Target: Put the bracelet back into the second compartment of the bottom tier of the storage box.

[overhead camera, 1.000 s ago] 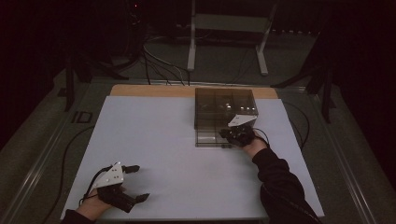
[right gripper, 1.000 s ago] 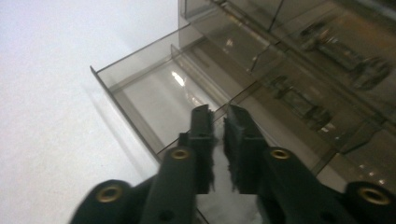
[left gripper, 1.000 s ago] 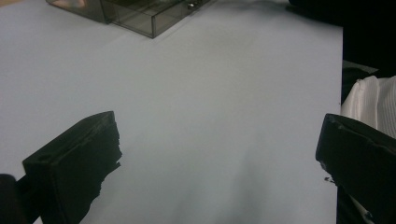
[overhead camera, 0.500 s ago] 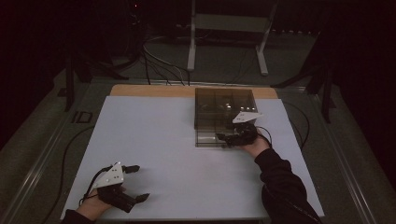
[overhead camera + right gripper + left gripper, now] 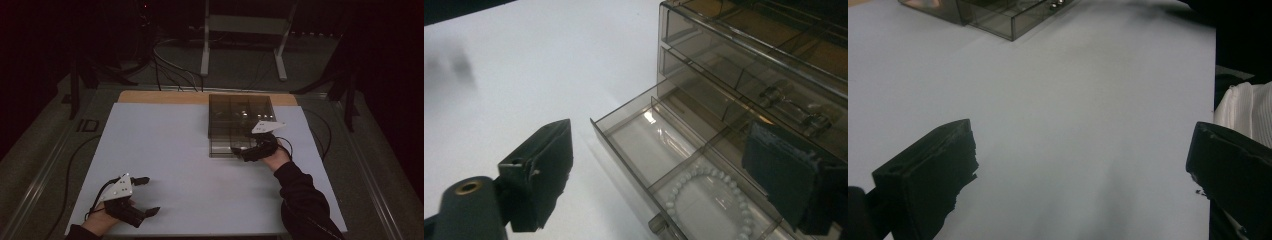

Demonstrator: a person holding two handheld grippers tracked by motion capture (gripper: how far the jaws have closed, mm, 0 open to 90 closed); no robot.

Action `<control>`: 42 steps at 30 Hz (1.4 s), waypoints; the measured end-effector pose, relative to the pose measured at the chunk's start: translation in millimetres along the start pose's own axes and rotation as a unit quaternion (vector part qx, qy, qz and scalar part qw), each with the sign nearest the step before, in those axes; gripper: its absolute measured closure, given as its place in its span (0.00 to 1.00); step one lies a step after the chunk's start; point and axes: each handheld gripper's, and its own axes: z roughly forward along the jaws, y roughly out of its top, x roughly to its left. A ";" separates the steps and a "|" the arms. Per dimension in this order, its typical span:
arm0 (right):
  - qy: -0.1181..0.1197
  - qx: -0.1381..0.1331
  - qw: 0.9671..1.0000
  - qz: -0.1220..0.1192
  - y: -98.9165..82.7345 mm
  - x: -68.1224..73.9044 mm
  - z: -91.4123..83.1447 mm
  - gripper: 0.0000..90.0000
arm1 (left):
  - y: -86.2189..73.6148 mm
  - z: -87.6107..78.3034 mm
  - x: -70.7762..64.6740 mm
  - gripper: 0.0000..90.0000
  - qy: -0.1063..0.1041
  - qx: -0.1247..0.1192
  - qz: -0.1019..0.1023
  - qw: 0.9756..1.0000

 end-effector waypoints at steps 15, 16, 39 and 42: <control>0.009 -0.011 1.000 -0.005 -7.3 4.4 -4.5 0.12 | -0.6 0.1 1.3 0.00 0.001 -0.001 -0.004 1.000; 0.004 -0.011 1.000 -0.003 -9.8 5.6 -5.2 0.12 | -0.5 0.3 1.0 0.00 0.000 0.001 -0.002 1.000; -0.003 -0.025 1.000 -0.018 -45.3 30.6 -32.4 0.10 | -0.4 -1.1 -0.2 0.00 0.002 0.000 0.001 1.000; -0.005 -0.026 0.999 -0.020 -50.4 33.8 -35.8 0.10 | -0.4 -1.0 -0.5 0.00 0.002 0.000 0.002 1.000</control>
